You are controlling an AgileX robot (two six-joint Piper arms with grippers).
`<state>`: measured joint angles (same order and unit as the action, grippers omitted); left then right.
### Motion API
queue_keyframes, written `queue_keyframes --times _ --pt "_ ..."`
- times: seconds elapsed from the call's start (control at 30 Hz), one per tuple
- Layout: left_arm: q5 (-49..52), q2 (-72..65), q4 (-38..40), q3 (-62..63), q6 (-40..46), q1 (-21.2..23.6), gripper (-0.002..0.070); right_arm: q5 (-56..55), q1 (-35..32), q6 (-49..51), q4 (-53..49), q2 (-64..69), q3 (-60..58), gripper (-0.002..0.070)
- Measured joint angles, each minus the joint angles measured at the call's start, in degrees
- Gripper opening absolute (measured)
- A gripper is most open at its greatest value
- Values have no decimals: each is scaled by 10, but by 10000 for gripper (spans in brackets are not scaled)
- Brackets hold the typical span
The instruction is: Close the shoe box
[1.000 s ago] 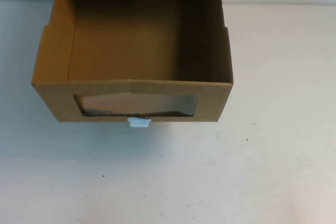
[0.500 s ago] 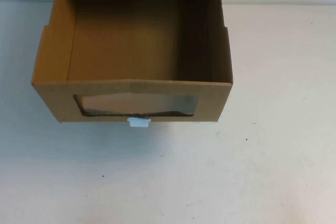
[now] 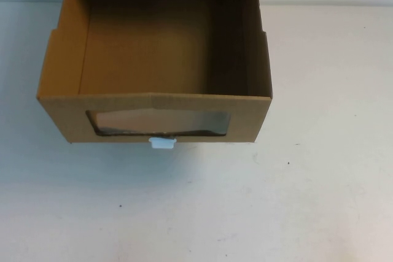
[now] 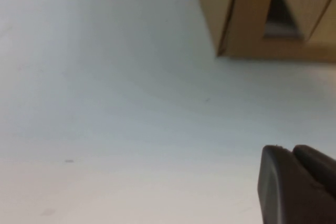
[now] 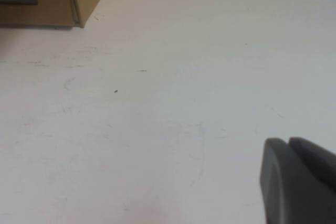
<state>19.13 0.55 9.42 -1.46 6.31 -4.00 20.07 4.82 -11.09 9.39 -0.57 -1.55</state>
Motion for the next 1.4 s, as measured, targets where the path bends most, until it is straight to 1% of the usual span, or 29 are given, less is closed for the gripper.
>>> queue_keyframes --times 0.23,0.33,0.5,0.63,0.73,0.87,1.0,1.13,1.3,1.4 --pt "-63 0 249 0 -52 0 -4 0 0 0 0 0 0 -14" --pt "-87 0 289 0 -56 0 -4 0 0 0 0 0 0 -14" --pt "-123 0 297 0 -48 0 -4 0 0 0 0 0 0 -14" --pt "-121 0 299 -1 -39 0 -4 0 0 0 0 0 0 -14" --pt "-75 0 299 23 -14 0 -4 0 0 0 0 0 0 -14" --pt "-3 -22 295 97 26 0 -4 0 0 0 0 0 0 -14" --pt "63 -109 268 190 56 0 -4 0 0 0 0 0 0 -14" --pt "118 -226 252 296 98 0 -4 0 0 0 1 0 0 -14" --pt "160 -396 250 463 155 0 -4 0 0 0 1 0 0 -14" --pt "193 -499 250 585 193 0 -4 0 0 0 1 0 0 -14"
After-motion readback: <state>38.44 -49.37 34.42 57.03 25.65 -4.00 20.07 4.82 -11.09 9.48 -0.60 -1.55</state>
